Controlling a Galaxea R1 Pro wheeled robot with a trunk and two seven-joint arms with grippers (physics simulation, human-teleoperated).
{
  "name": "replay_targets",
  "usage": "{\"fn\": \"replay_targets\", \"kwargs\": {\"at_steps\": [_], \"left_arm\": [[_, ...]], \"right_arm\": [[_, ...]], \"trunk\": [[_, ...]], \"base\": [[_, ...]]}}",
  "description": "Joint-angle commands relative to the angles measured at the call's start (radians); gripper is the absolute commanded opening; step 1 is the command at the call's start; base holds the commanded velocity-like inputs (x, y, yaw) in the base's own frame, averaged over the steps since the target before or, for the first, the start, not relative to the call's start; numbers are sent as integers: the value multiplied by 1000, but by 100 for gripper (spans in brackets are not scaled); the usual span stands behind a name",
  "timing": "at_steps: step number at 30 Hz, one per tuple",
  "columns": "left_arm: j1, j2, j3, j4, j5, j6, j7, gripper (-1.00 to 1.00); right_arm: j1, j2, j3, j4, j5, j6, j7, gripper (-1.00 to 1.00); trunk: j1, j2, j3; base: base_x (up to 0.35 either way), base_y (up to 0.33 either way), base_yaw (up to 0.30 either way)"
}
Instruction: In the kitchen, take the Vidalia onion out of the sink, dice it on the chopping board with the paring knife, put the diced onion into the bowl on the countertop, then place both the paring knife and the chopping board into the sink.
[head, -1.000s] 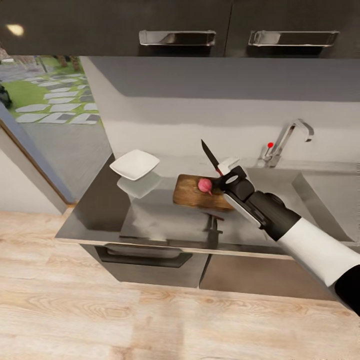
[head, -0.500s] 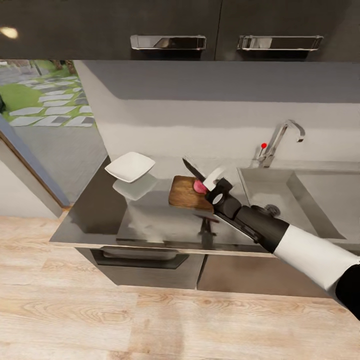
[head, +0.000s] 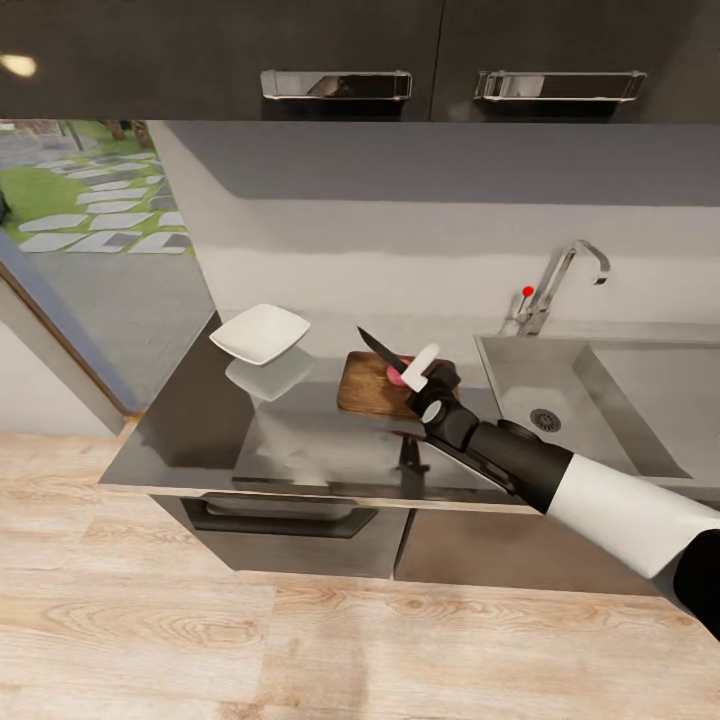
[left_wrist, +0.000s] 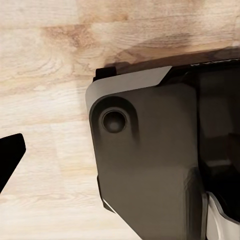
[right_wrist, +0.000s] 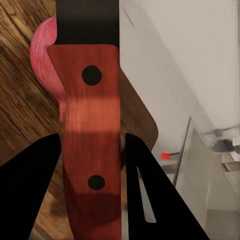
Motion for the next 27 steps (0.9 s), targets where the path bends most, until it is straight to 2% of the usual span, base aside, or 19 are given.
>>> {"fn": "replay_targets", "kwargs": {"at_steps": [1,4,15,27], "left_arm": [[-2,-1,-8,5,7,-7,0,100],[-2,-1,-8,5,7,-7,0,100],[-2,-1,-8,5,6,-7,0,100],[-2,-1,-8,5,6,-7,0,100]], "right_arm": [[-2,-1,4,2,-10,-1,-10,-100],[-2,-5,-1,24,-10,-29,-13,-100],[-2,-43,-7,31,-10,-35,-15,-100],[-3,-46,-4,74,-10,-54,-14,-100]], "trunk": [[0,-2,-2],[0,-2,-2],[0,-2,-2],[0,-2,-2]], "base": [[0,0,0],[0,0,0],[0,-12,0],[72,-91,0]]}}
